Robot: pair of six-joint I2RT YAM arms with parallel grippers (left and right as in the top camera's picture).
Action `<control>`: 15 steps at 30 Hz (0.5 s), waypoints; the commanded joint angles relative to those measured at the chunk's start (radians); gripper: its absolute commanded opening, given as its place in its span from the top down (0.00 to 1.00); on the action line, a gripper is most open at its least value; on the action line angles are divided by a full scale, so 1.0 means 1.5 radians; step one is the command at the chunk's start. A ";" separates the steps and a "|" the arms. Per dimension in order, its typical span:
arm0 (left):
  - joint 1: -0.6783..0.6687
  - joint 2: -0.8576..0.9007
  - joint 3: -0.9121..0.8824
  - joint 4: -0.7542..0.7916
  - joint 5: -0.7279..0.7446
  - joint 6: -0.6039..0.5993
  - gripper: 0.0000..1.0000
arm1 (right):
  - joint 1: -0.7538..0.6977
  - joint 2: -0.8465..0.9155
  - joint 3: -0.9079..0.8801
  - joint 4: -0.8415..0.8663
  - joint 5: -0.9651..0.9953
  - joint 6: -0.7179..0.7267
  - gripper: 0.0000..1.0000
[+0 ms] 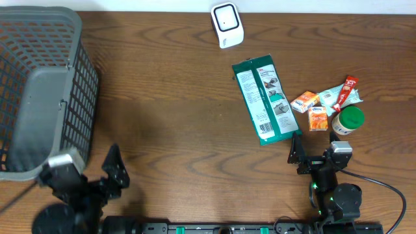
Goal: Scan the item barcode
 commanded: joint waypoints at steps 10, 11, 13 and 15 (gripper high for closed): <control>0.002 -0.153 -0.262 0.453 0.017 0.008 0.13 | -0.003 -0.003 -0.001 -0.003 -0.003 0.007 0.01; 0.001 -0.154 -0.287 0.505 0.017 0.003 0.13 | -0.003 -0.003 -0.001 -0.003 -0.003 0.007 0.01; 0.001 -0.154 -0.337 0.591 0.017 -0.007 0.13 | -0.003 -0.003 -0.001 -0.003 -0.003 0.007 0.01; 0.002 -0.154 -0.396 0.667 0.017 -0.007 0.13 | -0.003 -0.003 -0.001 -0.003 -0.003 0.007 0.01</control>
